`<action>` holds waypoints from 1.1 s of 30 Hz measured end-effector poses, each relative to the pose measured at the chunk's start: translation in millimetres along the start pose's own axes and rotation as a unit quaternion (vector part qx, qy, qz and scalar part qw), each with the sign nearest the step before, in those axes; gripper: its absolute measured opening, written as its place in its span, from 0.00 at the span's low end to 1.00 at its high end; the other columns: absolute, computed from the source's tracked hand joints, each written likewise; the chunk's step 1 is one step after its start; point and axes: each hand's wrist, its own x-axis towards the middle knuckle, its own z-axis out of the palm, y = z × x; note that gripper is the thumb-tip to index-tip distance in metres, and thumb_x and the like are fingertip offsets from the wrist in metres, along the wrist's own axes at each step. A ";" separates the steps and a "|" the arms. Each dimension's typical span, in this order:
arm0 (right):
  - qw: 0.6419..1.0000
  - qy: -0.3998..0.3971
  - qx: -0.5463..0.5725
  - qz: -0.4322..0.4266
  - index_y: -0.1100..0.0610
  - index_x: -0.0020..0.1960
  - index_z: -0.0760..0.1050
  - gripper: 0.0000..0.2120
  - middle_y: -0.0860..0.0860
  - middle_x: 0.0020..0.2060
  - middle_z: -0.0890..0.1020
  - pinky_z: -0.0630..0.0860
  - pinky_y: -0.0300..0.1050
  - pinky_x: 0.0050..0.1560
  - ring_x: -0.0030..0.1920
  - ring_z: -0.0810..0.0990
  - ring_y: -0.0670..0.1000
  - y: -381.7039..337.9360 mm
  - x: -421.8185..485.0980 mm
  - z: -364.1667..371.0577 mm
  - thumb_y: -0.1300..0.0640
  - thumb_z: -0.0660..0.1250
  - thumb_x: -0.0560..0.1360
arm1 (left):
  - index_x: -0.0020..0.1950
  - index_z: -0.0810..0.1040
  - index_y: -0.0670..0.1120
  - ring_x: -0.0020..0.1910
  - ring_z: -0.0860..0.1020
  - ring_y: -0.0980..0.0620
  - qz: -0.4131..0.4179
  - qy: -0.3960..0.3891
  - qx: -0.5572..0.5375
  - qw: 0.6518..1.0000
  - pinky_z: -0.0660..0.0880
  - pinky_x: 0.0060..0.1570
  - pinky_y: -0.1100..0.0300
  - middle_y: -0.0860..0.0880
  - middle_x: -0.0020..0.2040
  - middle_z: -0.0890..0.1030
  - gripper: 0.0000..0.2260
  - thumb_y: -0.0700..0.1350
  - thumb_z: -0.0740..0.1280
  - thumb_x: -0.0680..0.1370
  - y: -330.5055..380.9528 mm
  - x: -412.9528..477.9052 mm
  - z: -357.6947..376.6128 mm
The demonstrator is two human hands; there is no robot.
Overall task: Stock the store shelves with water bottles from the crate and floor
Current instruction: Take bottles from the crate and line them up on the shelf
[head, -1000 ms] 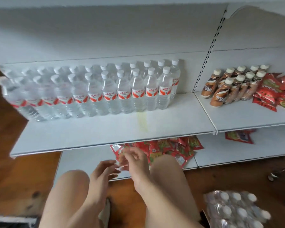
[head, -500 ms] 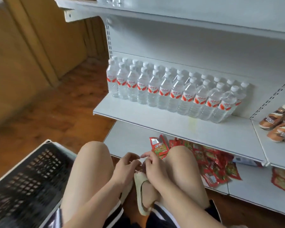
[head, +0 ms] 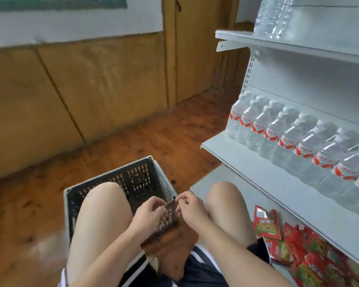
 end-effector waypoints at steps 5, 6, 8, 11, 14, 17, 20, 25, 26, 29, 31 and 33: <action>0.992 -0.109 -0.034 -0.054 0.49 0.50 0.76 0.10 0.51 0.41 0.84 0.81 0.39 0.41 0.42 0.84 0.51 -27.8 -5.9 44.3 0.57 0.57 0.84 | 0.52 0.79 0.53 0.43 0.83 0.52 -0.077 0.099 -0.041 0.991 0.82 0.48 0.52 0.51 0.45 0.84 0.05 0.44 0.64 0.82 -34.5 -27.5 -40.5; 0.990 -0.125 -0.043 -0.056 0.49 0.51 0.76 0.09 0.50 0.41 0.84 0.82 0.40 0.42 0.42 0.83 0.51 -28.6 -6.5 50.5 0.57 0.57 0.84 | 0.52 0.79 0.52 0.44 0.83 0.53 -0.086 0.115 -0.052 0.988 0.82 0.50 0.53 0.51 0.45 0.84 0.05 0.44 0.64 0.83 -40.3 -31.1 -46.1; 0.985 -0.149 -0.067 -0.059 0.48 0.51 0.76 0.09 0.49 0.41 0.83 0.84 0.42 0.45 0.43 0.83 0.50 -29.0 -4.5 60.8 0.55 0.58 0.84 | 0.52 0.79 0.51 0.44 0.83 0.53 -0.104 0.138 -0.066 0.983 0.82 0.49 0.54 0.51 0.46 0.84 0.05 0.43 0.64 0.82 -51.3 -35.9 -54.1; 0.978 -0.178 -0.087 -0.065 0.48 0.51 0.76 0.09 0.49 0.41 0.83 0.84 0.43 0.46 0.42 0.83 0.49 -31.8 1.6 72.0 0.55 0.58 0.84 | 0.52 0.79 0.49 0.40 0.84 0.55 -0.127 0.157 -0.074 0.977 0.81 0.43 0.58 0.51 0.44 0.84 0.05 0.41 0.64 0.81 -67.2 -37.5 -59.0; 0.972 -0.209 -0.084 -0.060 0.51 0.51 0.77 0.10 0.52 0.40 0.84 0.83 0.45 0.43 0.38 0.82 0.49 -34.3 11.8 82.2 0.58 0.58 0.84 | 0.51 0.79 0.49 0.38 0.84 0.56 -0.146 0.165 -0.089 0.971 0.80 0.45 0.58 0.51 0.44 0.85 0.05 0.41 0.65 0.80 -76.2 -34.0 -62.3; 0.966 -0.233 -0.094 -0.060 0.52 0.52 0.77 0.10 0.52 0.40 0.84 0.80 0.37 0.39 0.37 0.81 0.48 -39.3 31.9 95.1 0.59 0.58 0.84 | 0.51 0.80 0.49 0.40 0.84 0.54 -0.175 0.173 -0.120 0.962 0.80 0.44 0.58 0.49 0.44 0.85 0.06 0.40 0.65 0.80 -89.3 -26.4 -65.7; 0.962 -0.255 -0.081 -0.048 0.51 0.50 0.77 0.11 0.52 0.38 0.85 0.81 0.42 0.40 0.36 0.81 0.48 -47.9 60.2 120.4 0.60 0.57 0.82 | 0.51 0.80 0.48 0.41 0.83 0.50 -0.220 0.173 -0.150 0.948 0.79 0.42 0.58 0.47 0.46 0.85 0.07 0.39 0.64 0.80 -113.2 -12.4 -69.1; 0.950 -0.299 -0.090 -0.005 0.53 0.49 0.78 0.11 0.53 0.38 0.85 0.77 0.39 0.34 0.32 0.80 0.48 -51.9 104.5 181.1 0.61 0.57 0.81 | 0.50 0.80 0.47 0.40 0.82 0.51 -0.307 0.198 -0.186 0.912 0.77 0.39 0.59 0.46 0.45 0.86 0.08 0.36 0.63 0.79 -161.1 19.3 -81.1; 0.947 -0.306 -0.094 0.005 0.53 0.49 0.78 0.11 0.53 0.38 0.85 0.76 0.38 0.34 0.32 0.80 0.48 -49.7 114.6 195.2 0.61 0.57 0.81 | 0.50 0.80 0.47 0.39 0.82 0.51 -0.320 0.202 -0.189 0.906 0.76 0.39 0.60 0.45 0.44 0.85 0.08 0.36 0.63 0.79 -171.2 29.3 -85.8; 0.939 -0.323 -0.104 0.048 0.55 0.50 0.78 0.10 0.54 0.37 0.85 0.77 0.38 0.34 0.32 0.79 0.48 -41.7 144.3 236.0 0.61 0.58 0.82 | 0.48 0.79 0.45 0.38 0.80 0.51 -0.352 0.219 -0.215 0.884 0.76 0.41 0.55 0.43 0.44 0.84 0.08 0.35 0.62 0.78 -200.3 64.9 -99.3; 0.934 -0.329 -0.101 0.092 0.57 0.50 0.78 0.10 0.55 0.37 0.83 0.74 0.36 0.31 0.32 0.78 0.49 -35.7 161.2 261.0 0.62 0.58 0.82 | 0.47 0.79 0.47 0.39 0.80 0.49 -0.375 0.224 -0.213 0.874 0.78 0.45 0.47 0.44 0.43 0.84 0.08 0.36 0.62 0.78 -217.8 89.7 -103.6; 0.928 -0.333 -0.096 0.134 0.58 0.50 0.78 0.10 0.55 0.37 0.82 0.72 0.34 0.28 0.33 0.78 0.49 -28.0 176.4 284.8 0.63 0.58 0.81 | 0.47 0.78 0.50 0.42 0.81 0.50 -0.395 0.212 -0.187 0.874 0.78 0.47 0.49 0.48 0.44 0.84 0.08 0.39 0.62 0.79 -234.4 112.4 -105.6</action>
